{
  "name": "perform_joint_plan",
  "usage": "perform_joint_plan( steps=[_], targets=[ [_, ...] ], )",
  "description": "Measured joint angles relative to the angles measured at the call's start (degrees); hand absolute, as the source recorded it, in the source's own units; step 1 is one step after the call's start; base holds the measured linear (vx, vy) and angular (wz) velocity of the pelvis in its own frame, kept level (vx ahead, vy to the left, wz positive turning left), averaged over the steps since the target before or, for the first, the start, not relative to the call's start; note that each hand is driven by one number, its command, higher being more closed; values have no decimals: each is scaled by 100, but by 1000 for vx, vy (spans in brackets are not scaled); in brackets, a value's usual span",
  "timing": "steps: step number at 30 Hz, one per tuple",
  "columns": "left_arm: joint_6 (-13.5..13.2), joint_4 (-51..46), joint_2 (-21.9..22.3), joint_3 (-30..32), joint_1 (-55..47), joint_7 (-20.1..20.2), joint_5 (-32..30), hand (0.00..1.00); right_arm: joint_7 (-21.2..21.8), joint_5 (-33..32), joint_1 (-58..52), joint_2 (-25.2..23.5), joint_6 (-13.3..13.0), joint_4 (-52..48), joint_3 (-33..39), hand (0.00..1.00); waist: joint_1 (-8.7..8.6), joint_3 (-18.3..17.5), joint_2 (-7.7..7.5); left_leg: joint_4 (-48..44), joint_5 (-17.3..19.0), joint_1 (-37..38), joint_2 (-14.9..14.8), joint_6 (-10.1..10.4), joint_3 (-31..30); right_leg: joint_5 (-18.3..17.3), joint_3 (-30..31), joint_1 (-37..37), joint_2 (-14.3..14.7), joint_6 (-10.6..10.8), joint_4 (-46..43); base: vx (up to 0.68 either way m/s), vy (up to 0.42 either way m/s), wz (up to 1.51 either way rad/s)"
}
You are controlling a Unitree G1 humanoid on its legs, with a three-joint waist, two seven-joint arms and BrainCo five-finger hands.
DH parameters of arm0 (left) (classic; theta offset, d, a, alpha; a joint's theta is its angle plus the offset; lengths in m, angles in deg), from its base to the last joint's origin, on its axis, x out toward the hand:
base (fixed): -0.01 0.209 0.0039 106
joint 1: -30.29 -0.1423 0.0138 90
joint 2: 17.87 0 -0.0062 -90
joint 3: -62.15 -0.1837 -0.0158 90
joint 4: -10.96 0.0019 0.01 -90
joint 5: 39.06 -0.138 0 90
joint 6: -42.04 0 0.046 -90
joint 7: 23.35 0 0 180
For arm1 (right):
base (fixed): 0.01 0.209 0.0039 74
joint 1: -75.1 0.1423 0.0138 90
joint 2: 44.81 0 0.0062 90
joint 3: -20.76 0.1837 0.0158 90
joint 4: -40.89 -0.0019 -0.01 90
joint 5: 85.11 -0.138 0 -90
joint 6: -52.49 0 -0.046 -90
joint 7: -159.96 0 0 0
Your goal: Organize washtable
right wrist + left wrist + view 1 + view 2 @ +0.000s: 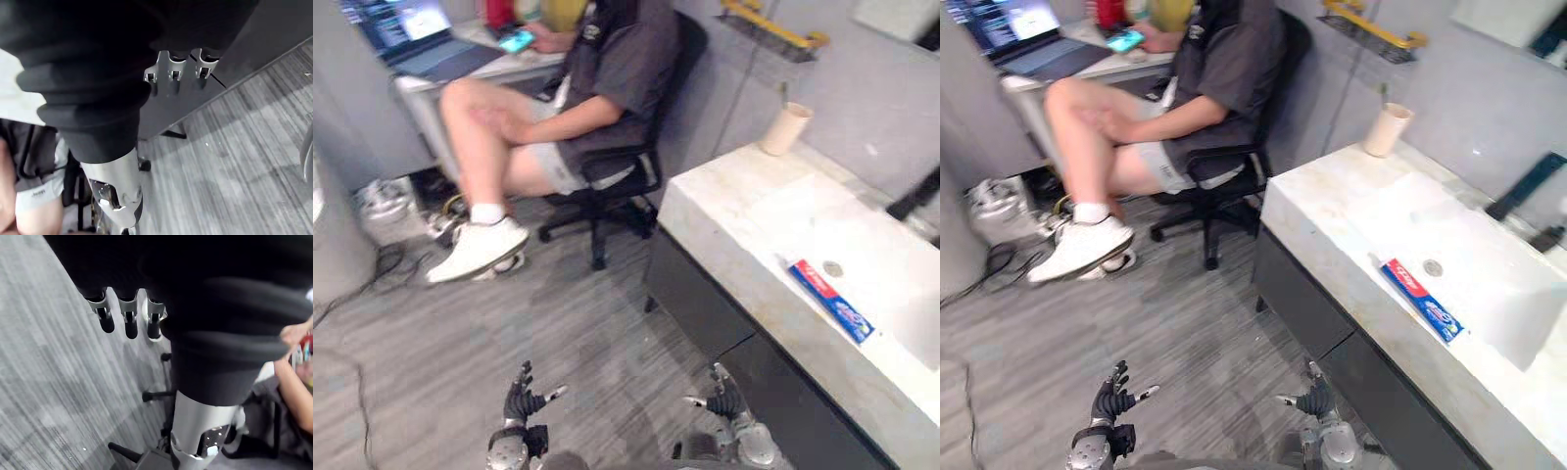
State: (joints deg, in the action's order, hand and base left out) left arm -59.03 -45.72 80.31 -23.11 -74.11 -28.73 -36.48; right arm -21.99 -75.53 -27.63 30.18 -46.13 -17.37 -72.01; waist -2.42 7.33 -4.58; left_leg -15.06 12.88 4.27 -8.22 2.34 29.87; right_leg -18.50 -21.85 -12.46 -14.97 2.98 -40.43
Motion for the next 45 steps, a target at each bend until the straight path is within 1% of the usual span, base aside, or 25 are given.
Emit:
perform_joint_plan(
  steps=[1, 2, 3, 4, 5, 6, 7, 8, 9, 10, 11, 12, 13, 15, 16, 17, 18, 19, 21, 26, 27, 32, 35, 42, 45],
  targets=[
    [2, 69, -72, 14, 68, 5, -45, 0, 2, 0, 169, 39, -2, 139, 6, 0, 6, 36, 56, 131, 35, 136, -13, 55, 281, 24, -626, -139, 11, -41, 205, 231, 138, -153],
    [28, 160, -133, 53, 96, 20, -113, 0, 2, 6, 331, 70, 2, 322, 30, 0, 5, 50, 60, 139, 42, 227, -10, 67, 553, 185, -1215, -244, 80, -316, 483, 242, 106, -155],
    [77, 239, -178, 75, 93, 40, -135, 0, -3, 7, 404, 109, 7, 433, 131, 0, -3, 52, 57, 75, 45, 338, 31, 73, 775, 513, -1697, -295, 273, -784, 953, 289, 39, -153],
    [86, 279, -178, 108, 68, 52, -249, 0, -9, 5, 333, 203, 0, 465, 265, 0, -40, 50, 44, -59, 107, 508, 126, 172, 809, 1015, -1644, -235, 564, -1048, 1418, 401, -6, -130],
    [90, 312, -141, 170, 72, 87, -358, 0, -10, 4, 246, 334, 2, 483, 377, 0, -86, 53, 68, -300, 213, 616, 92, 315, 791, 798, -1662, -22, 716, -1325, 1710, 369, -8, -102],
    [90, 318, -53, 210, 72, 114, -375, 0, -11, 5, 242, 450, 12, 528, 477, 0, -64, 97, 232, -554, 277, 647, -50, 360, 793, 800, -1582, 85, 858, -1279, 1835, 345, 23, -102],
    [82, 311, 8, 206, 98, 170, -434, 0, -19, -4, 191, 573, 14, 549, 631, 0, -141, 152, 424, -1259, 252, 457, -345, 342, 728, 795, -1358, 211, 1117, -1204, 2067, 291, 24, -106],
    [73, 306, 24, 181, 110, 183, -459, 0, -25, -12, 150, 662, 18, 565, 707, 0, -194, 194, 548, -1943, 146, 285, -587, 317, 581, 794, -1201, 327, 1310, -1192, 2235, 272, -6, -112],
    [74, 316, 23, 182, 132, 201, -488, 0, -31, -19, 103, 707, 29, 575, 768, 0, -185, 255, 623, -2662, -106, 74, -808, 234, 344, 791, -1009, 485, 1515, -1201, 2409, 279, -40, -112],
    [77, 321, 21, 181, 151, 211, -492, 0, -43, -69, 62, 731, 32, 616, 784, 0, -176, 311, 620, -3270, -77, -172, -936, 202, -68, 800, -763, 656, 1687, -1230, 2549, 233, -20, -131],
    [79, 322, 21, 181, 170, 210, -492, 0, -43, -115, 45, 719, 35, 678, 819, 0, -150, 353, 558, -3622, 138, -351, -957, 224, -473, 790, -560, 826, 1760, -1251, 2619, 300, -16, -139],
    [84, 320, 37, 161, 222, 211, -490, 0, -46, -136, 48, 657, 39, 789, 967, 0, -147, 388, 453, -3653, 332, -559, -829, 207, -861, 789, -266, 1054, 1820, -1246, 2717, 358, -9, -150],
    [80, 301, 83, 92, 257, 214, -484, 0, -56, -228, 54, 646, 42, 813, 1111, 0, -140, 420, 357, -3276, 462, -700, -648, 148, -1182, 804, 69, 1249, 1825, -1221, 2785, 352, 5, -137],
    [79, 277, 124, -28, 279, 223, -484, 0, -78, -254, 124, 699, 39, 832, 1287, 0, -127, 414, 333, -2344, 547, -879, -331, 186, -1852, 837, 643, 1350, 1845, -1110, 2831, 234, 65, -158],
    [79, 278, 172, -13, 311, 216, -480, 0, -94, -282, 176, 741, 31, 851, 1407, 0, -95, 421, 390, -1600, 510, -958, -108, 249, -2503, 820, 989, 1384, 1873, -987, 2834, 226, 157, -168],
    [77, 275, 207, -15, 327, 199, -480, 0, -119, -280, 176, 786, 32, 859, 1452, 0, -76, 432, 456, -1141, 416, -949, -44, 372, -2838, 802, 1191, 1416, 1917, -933, 2818, 260, 211, -157],
    [72, 274, 262, -21, 325, 171, -480, 0, -147, -280, 124, 867, 34, 853, 1492, 0, -86, 393, 588, -613, 116, -956, -63, 439, -3088, 745, 1432, 1432, 2007, -830, 2757, 261, 240, -135],
    [78, 310, 272, -9, 316, 145, -480, 0, -154, -277, 54, 859, 60, 870, 1536, 0, -89, 362, 623, -562, -87, -888, -49, 429, -3044, 686, 1652, 1510, 1997, -706, 2697, 220, 208, -109],
    [89, 300, 237, -19, 352, 156, -481, 0, -153, -280, -150, 799, 60, 752, 1541, 0, -164, 260, 534, -309, -58, -720, 59, 368, -2820, 593, 1848, 1486, 1817, -552, 2651, 212, 210, -50],
    [122, 311, 40, -10, 193, 152, -472, 0, -151, -356, -169, 690, 127, 762, 1625, 0, -98, 202, 441, -122, -68, -512, 306, 241, -2549, 578, 2074, 1472, 1549, -329, 2674, 139, 169, -15],
    [136, 349, 2, 50, -30, 150, -428, 0, -157, -674, 219, 547, 126, 1193, 1848, 0, 42, -63, 296, 2068, -1319, 409, 982, -296, -2589, 1157, 2022, 1919, 1030, 101, 3729, 0, 0, 0],
    [135, 364, 6, 48, -28, 150, -424, 0, -157, -682, 218, 546, 125, 1203, 1848, 0, 41, -64, 300, 2064, -1320, 410, 982, -296, -2582, 1158, 2022, 1920, 1030, 101, 3729, 0, 0, 0],
    [135, 793, 78, 33, 113, 147, -278, 0, -157, -892, 258, 542, 125, 1456, 1851, 0, 43, -70, 316, 2062, -1321, 423, 981, -296, -2575, 1168, 2016, 1937, 1030, 105, 3744, 0, 0, 0],
    [195, 1702, 185, -76, 424, 143, 462, 0, -158, -1688, 389, 461, 136, 2022, 1874, 0, 35, -56, 374, 2057, -1334, 474, 979, -285, -2686, 1224, 1831, 2117, 1004, 101, 3877, -12, -12, 9],
    [192, 1649, 117, 109, 447, 136, 880, 0, -159, -1855, 447, 465, 137, 2092, 1934, 0, 39, -36, 393, 2056, -1360, 454, 982, -252, -2831, 1224, 1683, 2154, 988, 101, 3882, -45, -40, 21]
  ],
)
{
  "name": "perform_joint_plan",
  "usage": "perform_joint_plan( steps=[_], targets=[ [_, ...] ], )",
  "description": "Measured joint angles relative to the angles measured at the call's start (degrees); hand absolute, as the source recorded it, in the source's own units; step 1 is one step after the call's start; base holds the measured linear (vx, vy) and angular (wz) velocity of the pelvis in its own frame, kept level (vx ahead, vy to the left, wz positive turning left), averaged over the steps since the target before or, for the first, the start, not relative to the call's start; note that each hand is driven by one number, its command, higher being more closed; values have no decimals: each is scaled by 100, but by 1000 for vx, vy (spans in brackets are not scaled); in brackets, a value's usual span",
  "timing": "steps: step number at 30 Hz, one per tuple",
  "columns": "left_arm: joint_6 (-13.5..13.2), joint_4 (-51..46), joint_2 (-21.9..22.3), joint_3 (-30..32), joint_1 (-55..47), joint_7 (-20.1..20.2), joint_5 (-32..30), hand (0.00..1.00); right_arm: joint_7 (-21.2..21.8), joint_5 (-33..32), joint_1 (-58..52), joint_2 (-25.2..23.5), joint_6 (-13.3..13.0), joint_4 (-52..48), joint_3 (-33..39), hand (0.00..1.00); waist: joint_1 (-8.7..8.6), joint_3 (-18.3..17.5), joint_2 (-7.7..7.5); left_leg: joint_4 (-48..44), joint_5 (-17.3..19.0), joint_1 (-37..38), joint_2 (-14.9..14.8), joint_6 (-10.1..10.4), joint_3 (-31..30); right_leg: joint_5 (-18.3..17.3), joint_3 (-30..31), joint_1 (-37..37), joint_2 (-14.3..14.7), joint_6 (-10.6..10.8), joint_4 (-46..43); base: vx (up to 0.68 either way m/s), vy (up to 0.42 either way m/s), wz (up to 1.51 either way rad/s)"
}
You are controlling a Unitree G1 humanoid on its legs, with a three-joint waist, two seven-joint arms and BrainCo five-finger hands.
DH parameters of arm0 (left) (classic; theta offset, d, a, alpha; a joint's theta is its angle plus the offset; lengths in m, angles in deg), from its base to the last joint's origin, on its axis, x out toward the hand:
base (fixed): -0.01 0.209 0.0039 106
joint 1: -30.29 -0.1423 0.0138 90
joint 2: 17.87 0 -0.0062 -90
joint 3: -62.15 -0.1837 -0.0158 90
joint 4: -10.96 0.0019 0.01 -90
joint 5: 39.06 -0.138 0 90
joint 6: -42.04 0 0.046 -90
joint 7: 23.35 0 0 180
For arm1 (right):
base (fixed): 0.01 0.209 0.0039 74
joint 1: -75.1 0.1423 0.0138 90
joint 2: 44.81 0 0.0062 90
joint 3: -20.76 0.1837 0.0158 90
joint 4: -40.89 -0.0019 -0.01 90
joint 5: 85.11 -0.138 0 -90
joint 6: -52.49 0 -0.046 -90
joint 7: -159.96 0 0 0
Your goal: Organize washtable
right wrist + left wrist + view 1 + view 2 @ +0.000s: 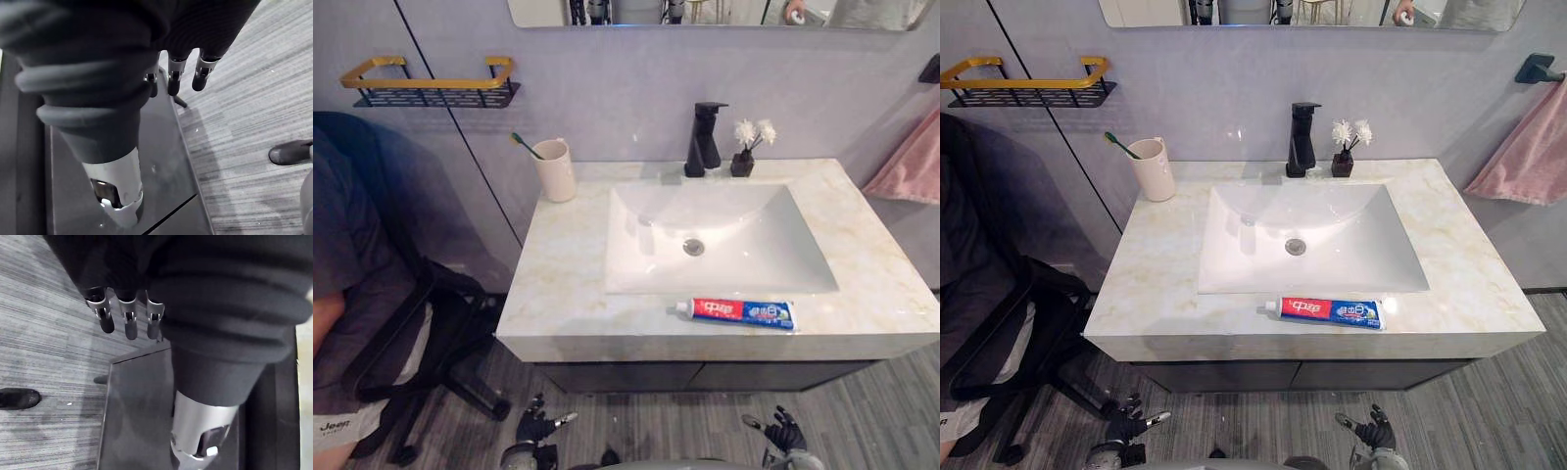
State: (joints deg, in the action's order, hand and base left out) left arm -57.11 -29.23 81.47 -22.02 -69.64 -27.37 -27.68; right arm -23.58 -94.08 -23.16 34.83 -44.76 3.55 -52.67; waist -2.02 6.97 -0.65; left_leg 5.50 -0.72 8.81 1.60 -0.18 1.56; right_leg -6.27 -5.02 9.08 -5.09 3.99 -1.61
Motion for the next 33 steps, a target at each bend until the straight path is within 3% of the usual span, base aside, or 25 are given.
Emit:
perform_joint_plan(
  steps=[6, 11, 12, 16, 19, 21, 25, 28, 33],
  targets=[
    [-28, -550, -581, 1089, -16, -149, 197, 0, 6, 12, 150, 317, -26, -27, 216, 0, 128, 84, 68, -1, -15, -9, -3, 19, -153, -2, -180, 85, 0, -3, 34, -40, -40, 17],
    [-24, -1619, -1185, 2420, -28, -422, 153, 0, 49, 67, 97, 465, -100, -430, 328, 0, 201, 153, 108, -3, -14, -17, 4, 20, -260, -22, -319, 160, -5, -14, 91, -13, -30, 13],
    [-25, -2147, -1302, 2641, -22, -521, 153, 0, 78, 69, 7, 465, -125, -526, 327, 0, 292, 162, 125, -4, -14, -19, 4, 19, -271, -35, -335, 168, -5, -12, 95, 12, -25, 7],
    [-140, -4048, -1594, 2882, -22, -915, 75, 0, 110, 73, -128, 455, -124, -639, 334, 0, 390, 175, 159, -7, -14, -27, 24, 18, -332, -40, -429, 228, -23, -11, 136, 27, -25, 10],
    [-296, -5594, -1610, 2555, 20, -1021, -578, 0, 147, 72, -218, 437, -123, -637, 334, 0, 425, 178, 186, -281, 100, -168, 65, 26, -390, -40, -452, 263, -55, -11, 168, 21, -12, 6],
    [-378, -6340, -1610, 1820, 200, -974, -1088, 0, 218, 67, -219, 413, -123, -617, 334, 0, 408, 159, 227, -386, 119, -244, 79, 48, -446, -40, -510, 266, -63, -12, 173, -10, -28, 14],
    [-495, -7187, -1622, 374, 343, -753, -1517, 0, 285, 63, -170, 370, -123, -519, 304, 0, 286, 144, 253, -442, 122, -294, 65, 51, -462, -39, -540, 258, -41, -16, 165, -40, -27, 6],
    [-567, -7461, -1753, -1047, 548, -319, -2104, 0, 382, 62, -159, 355, -114, -342, 228, 0, 246, 121, 308, -447, 123, -345, 21, 50, -405, -12, -450, 152, -3, -55, 153, -66, -24, -13],
    [-582, -7196, -1782, -2190, 922, 228, -2763, 0, 391, 66, -157, 334, -111, -341, 28, 0, 70, 114, 326, -461, 121, -420, -58, 51, -263, 33, -299, 10, 59, -112, 126, -34, -24, -16]
  ],
)
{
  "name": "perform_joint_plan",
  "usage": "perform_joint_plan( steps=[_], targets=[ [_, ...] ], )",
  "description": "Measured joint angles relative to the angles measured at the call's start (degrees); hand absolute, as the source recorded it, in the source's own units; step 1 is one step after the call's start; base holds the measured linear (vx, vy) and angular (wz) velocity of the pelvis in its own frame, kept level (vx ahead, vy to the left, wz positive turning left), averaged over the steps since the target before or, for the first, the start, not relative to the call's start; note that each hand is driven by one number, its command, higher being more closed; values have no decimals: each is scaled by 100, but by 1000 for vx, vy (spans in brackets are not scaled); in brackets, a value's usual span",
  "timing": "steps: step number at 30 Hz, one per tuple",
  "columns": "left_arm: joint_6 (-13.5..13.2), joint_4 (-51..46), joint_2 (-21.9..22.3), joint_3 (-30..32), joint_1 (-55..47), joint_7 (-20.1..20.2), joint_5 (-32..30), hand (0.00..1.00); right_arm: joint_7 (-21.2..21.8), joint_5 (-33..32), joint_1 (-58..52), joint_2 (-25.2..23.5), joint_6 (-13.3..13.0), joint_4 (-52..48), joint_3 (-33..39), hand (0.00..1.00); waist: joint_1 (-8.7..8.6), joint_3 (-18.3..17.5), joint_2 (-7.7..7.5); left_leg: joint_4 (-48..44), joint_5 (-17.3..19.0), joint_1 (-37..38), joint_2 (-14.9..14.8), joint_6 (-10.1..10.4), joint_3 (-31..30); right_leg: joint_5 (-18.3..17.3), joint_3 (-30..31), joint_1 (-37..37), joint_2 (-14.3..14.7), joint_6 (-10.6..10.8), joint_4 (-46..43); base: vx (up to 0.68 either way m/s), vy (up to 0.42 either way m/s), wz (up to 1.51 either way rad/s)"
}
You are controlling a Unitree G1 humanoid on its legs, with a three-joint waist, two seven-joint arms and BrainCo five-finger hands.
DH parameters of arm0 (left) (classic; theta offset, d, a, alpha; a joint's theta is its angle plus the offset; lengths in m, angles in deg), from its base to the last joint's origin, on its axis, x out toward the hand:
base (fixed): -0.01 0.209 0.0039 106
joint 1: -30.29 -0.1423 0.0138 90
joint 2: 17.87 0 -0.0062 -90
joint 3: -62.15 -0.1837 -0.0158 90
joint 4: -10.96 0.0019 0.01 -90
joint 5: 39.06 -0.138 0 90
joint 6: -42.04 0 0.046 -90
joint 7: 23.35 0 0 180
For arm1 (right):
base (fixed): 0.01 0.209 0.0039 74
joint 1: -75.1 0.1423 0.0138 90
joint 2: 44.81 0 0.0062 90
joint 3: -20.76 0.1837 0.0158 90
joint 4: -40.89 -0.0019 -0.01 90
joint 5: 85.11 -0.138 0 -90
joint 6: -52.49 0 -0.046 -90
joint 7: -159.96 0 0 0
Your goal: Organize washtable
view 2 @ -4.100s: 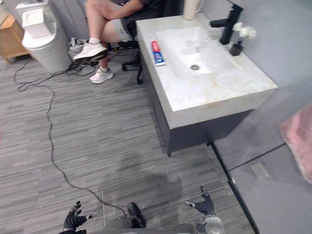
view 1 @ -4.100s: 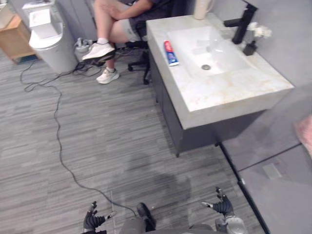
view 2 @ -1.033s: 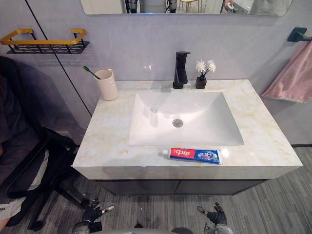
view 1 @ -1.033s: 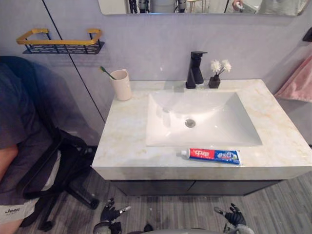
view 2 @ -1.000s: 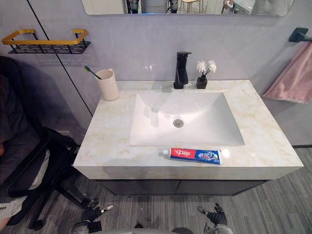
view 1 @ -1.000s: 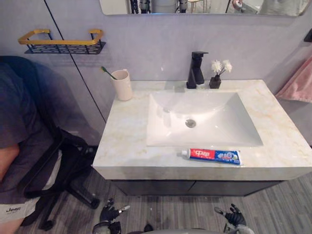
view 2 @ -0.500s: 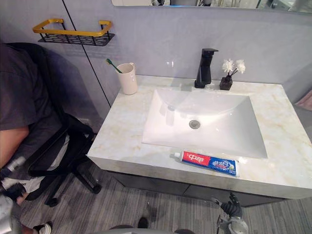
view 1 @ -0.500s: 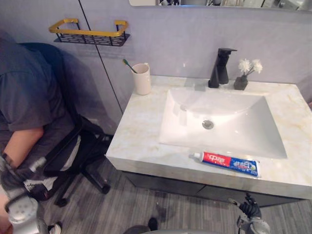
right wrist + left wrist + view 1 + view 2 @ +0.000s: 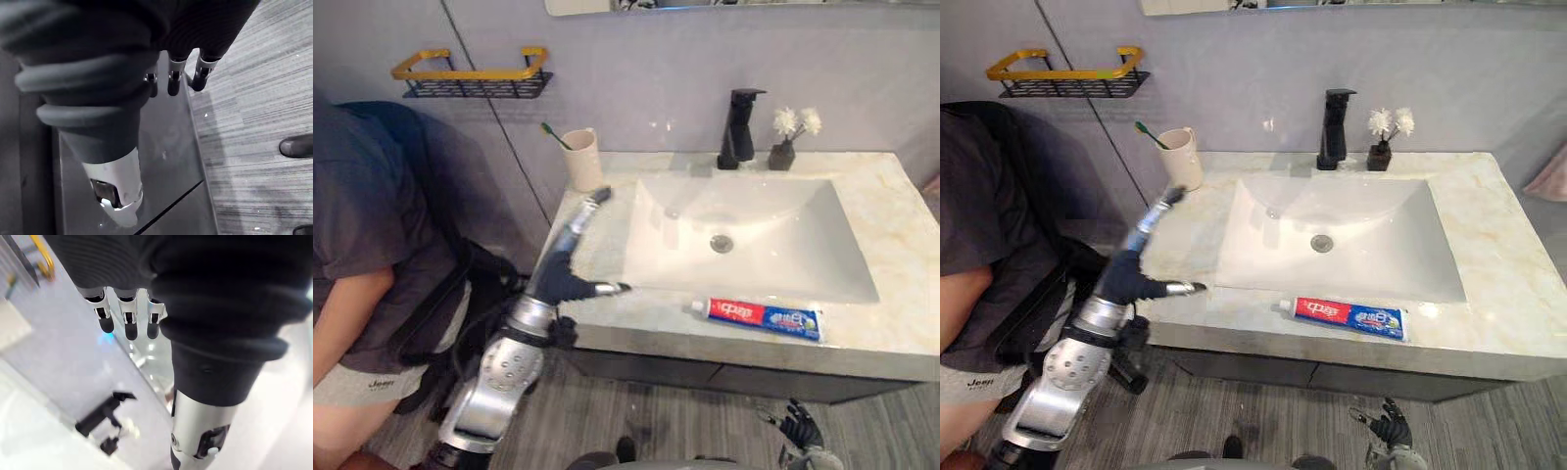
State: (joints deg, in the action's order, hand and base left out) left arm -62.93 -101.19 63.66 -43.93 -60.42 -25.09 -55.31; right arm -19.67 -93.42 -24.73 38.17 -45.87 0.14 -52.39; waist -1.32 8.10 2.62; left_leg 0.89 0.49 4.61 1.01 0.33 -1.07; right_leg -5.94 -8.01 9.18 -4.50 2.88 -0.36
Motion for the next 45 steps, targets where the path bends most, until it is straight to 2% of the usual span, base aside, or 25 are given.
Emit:
perform_joint_plan(
  steps=[3, 6, 11, 14, 20, 22, 24, 40, 41, 45],
  targets=[
    [21, 565, 66, -444, 316, 106, -270, 0, -5, 0, 33, 4, 0, 0, -33, 0, -116, 0, -1, 10, -2, -10, -35, 2, 51, 17, 38, -49, 29, -9, -5, -20, -34, -12],
    [125, 1173, 239, -787, 639, 198, -554, 0, -3, 1, 37, 18, 0, 0, -222, 0, -148, 1, -2, 23, -2, 10, -50, 2, 121, 25, 62, -62, 40, -4, 9, -15, -26, -6],
    [326, 1797, 539, -1078, 977, 213, -933, 0, 0, 1, 98, -7, 1, 0, -241, 0, -176, 4, -7, 40, -2, 13, -50, 2, 134, 72, 85, -54, 38, 32, 73, -7, -8, -2],
    [378, 2145, 663, -1160, 1203, 164, -1160, 0, -7, -1, 165, -8, 2, 0, -322, 0, -257, 8, -14, 47, -4, 12, -47, 2, 146, 143, 89, -30, 36, 43, 166, -16, -10, -5],
    [482, 2603, 869, -1506, 1480, 132, -1405, 0, -19, -4, 160, -80, 6, 0, -346, 0, -315, 12, -19, 62, -8, 12, -43, 6, 180, 160, 120, -38, 31, 40, 188, -7, -3, -2],
    [520, 2752, 967, -1540, 1549, 131, -1488, 0, -22, -4, 155, -86, 7, 20, -346, 0, -335, 15, -22, 67, -11, 13, -43, 10, 180, 161, 119, -39, 31, 40, 190, 0, 0, 0],
    [571, 2785, 1003, -1557, 1558, 67, -1524, 0, -35, -5, 188, -101, 11, 117, -338, 0, -426, 19, -26, 85, -21, 18, -42, 23, 173, 163, 111, -37, 30, 42, 198, 0, 0, 0],
    [719, 3640, 1554, -1790, 2370, -362, -1884, 0, -151, -14, 250, -194, 13, 170, -327, 0, -470, 224, -38, 130, -32, 89, -42, 43, 153, 166, 74, 52, 28, 46, 248, -2, -3, 0],
    [717, 3740, 1605, -1851, 2468, -367, -1986, 100, -152, -15, 264, -194, 14, 176, -327, 0, -489, 225, -40, 137, -32, 90, -43, 43, 155, 166, 75, 51, 29, 46, 251, 0, 0, 0],
    [685, 4078, 1634, -2110, 2667, -305, -2340, 100, -158, -18, 341, -186, 13, 176, -326, 0, -572, 245, -38, 230, -34, 169, -55, 49, 282, 166, 183, 43, 37, 46, 264, 0, -13, -10]
  ],
)
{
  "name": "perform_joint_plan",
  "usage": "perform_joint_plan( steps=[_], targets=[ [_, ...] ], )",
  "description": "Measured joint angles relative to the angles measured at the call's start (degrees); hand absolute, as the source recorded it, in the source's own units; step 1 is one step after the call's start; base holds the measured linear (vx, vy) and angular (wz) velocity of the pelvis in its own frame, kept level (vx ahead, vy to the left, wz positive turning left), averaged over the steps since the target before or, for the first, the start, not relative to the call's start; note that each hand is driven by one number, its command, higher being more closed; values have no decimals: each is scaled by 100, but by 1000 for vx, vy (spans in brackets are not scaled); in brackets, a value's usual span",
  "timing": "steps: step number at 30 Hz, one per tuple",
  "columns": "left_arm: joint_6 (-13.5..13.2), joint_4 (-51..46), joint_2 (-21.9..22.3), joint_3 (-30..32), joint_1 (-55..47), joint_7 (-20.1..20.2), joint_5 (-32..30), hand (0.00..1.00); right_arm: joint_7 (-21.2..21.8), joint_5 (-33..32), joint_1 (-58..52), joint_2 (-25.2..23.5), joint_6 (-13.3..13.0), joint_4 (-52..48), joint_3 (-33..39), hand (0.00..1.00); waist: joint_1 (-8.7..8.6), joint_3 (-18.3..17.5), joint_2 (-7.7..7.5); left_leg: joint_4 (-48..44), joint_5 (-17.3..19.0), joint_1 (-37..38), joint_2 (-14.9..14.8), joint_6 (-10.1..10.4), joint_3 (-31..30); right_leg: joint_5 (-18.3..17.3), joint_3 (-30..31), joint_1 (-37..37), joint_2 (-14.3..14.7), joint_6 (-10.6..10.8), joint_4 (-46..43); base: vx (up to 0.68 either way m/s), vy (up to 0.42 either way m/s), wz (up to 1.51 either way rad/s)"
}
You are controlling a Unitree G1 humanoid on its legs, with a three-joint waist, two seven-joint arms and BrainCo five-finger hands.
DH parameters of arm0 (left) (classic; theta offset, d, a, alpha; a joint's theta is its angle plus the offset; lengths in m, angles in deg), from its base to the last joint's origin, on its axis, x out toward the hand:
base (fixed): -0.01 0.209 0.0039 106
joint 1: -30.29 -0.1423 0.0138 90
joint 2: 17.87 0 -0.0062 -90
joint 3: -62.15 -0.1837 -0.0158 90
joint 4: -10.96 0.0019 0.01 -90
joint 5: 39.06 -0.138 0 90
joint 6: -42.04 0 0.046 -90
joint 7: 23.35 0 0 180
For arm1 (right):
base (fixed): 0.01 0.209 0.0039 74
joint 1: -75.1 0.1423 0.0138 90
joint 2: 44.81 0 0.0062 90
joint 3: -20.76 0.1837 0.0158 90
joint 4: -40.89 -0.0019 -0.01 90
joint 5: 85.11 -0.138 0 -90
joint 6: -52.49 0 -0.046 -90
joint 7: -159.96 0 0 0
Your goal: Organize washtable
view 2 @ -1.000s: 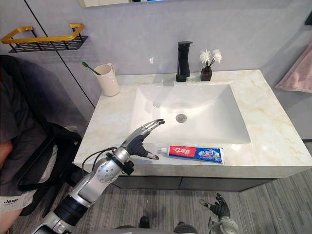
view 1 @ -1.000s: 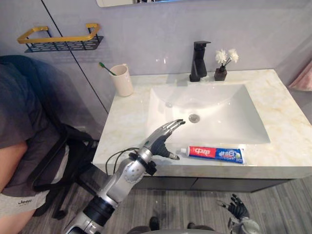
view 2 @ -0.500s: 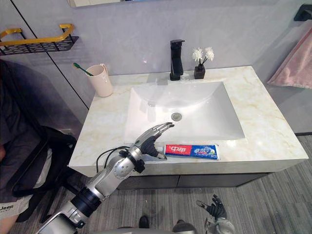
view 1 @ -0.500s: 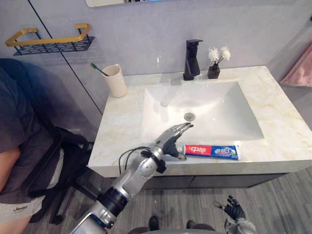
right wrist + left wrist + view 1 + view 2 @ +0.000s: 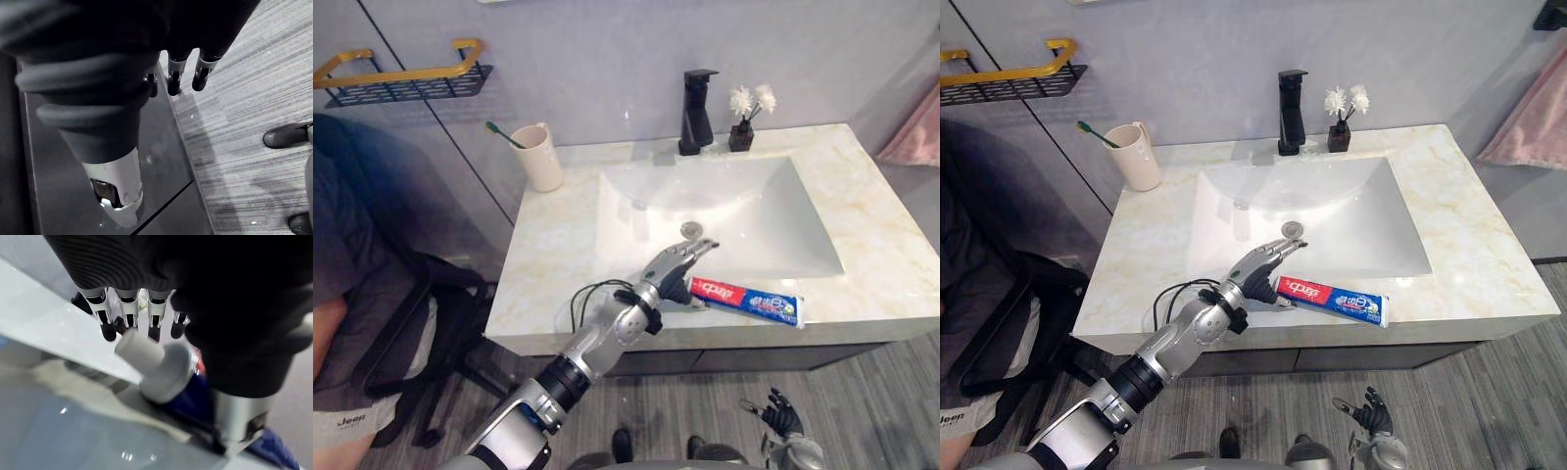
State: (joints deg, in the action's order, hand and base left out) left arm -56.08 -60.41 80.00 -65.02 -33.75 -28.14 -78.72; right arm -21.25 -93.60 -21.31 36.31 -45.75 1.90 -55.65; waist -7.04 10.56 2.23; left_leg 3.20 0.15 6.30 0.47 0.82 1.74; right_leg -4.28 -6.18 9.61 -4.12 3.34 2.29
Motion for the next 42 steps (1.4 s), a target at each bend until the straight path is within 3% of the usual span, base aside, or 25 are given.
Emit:
perform_joint_plan(
  steps=[4, 22, 27, 30, 36, 40, 42],
  targets=[
    [-128, 121, 9, -219, 225, 111, -150, 100, -7, -1, 34, 1, 0, 8, 0, 0, -23, 91, -9, 28, 1, 22, -3, 1, 8, 0, 21, -3, 2, 0, 4, -1, -16, -6],
    [4, 322, -60, 43, 465, 79, 80, 100, -19, -102, 38, 18, 0, 36, 18, 0, -164, 91, 100, -16, 48, 43, -45, 57, 167, -3, 181, -45, 28, 2, -21, -15, -24, -5],
    [71, -144, -219, 313, 54, 66, 215, 100, -199, -304, -91, 7, 3, -205, 650, 0, -157, 82, 140, -21, 72, 27, -62, 45, 303, -2, 306, -90, 40, 1, -43, -1, -22, -12],
    [121, -497, -322, 545, -307, 47, 305, 100, -360, -453, -242, -4, -5, -691, 1134, 0, -155, 83, 139, -52, 109, 23, -71, 64, 341, -3, 377, -133, 45, 2, -86, 5, -18, -16],
    [164, -1356, -331, 1269, -963, -53, 423, 100, -888, -504, -441, -223, -28, -2463, 2761, 0, -100, 86, 124, -138, 187, -48, -91, -7, 558, -5, 606, -296, 60, 3, -201, -7, -5, -16],
    [162, -1951, -283, 1621, -1238, -66, 531, 100, -1254, -486, -534, -230, -23, -3862, 3245, 0, -13, 67, 79, -160, 204, -6, -126, -29, 625, -5, 657, -296, 94, 3, -250, -30, -23, -10],
    [154, -2337, -269, 1876, -1463, -83, 552, 100, -1457, -392, -373, -178, -39, -4773, 3411, 0, 5, 6, -15, -192, 209, -5, -162, -21, 637, -5, 672, -300, 130, 3, -270, -49, -46, -3]
  ],
)
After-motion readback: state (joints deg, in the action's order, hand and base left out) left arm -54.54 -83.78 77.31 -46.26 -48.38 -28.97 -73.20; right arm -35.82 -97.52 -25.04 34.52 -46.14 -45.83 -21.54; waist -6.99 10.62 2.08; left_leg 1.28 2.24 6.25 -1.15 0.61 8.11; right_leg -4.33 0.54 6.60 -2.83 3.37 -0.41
